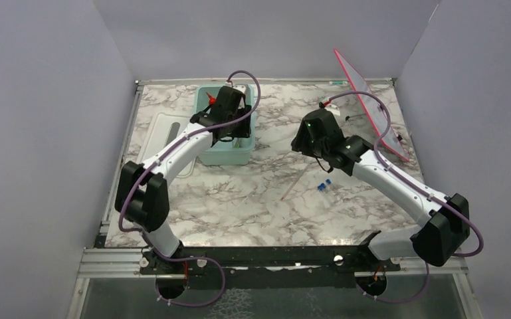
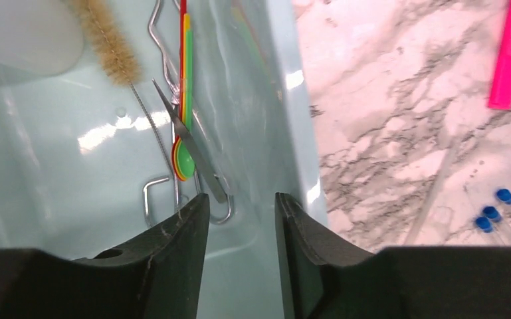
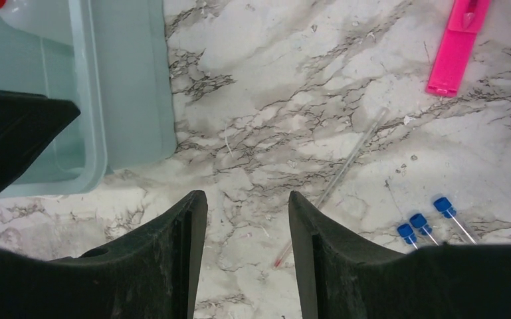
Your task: Organize the chemistry lab equipment
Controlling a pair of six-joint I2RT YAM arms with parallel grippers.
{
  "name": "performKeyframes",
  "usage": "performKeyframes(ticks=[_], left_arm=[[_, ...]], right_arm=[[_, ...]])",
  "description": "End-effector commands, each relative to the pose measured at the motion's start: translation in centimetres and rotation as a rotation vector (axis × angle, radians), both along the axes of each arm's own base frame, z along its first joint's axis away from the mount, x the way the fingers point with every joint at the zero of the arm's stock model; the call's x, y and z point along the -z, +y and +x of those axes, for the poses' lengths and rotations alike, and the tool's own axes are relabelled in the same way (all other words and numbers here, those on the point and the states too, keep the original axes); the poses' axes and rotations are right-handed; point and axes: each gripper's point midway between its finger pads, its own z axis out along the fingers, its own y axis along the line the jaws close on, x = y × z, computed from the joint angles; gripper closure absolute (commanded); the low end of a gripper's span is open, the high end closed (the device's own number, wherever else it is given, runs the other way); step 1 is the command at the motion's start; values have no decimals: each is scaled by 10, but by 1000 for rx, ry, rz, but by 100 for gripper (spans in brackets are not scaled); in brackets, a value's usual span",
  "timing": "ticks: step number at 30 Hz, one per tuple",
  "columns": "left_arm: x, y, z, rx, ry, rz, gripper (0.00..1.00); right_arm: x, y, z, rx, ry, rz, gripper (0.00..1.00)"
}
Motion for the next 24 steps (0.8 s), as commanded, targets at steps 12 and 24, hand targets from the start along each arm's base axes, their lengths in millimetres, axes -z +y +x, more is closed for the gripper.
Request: performKeyframes(ticks=[12, 24], left_arm=[[-119, -85, -61, 203, -256, -207, 41], [-39, -175, -112, 454, -125, -204, 43]], right_arm=[[-87, -50, -15, 70, -299, 9, 47], [-157, -104, -41, 229, -519, 74, 47]])
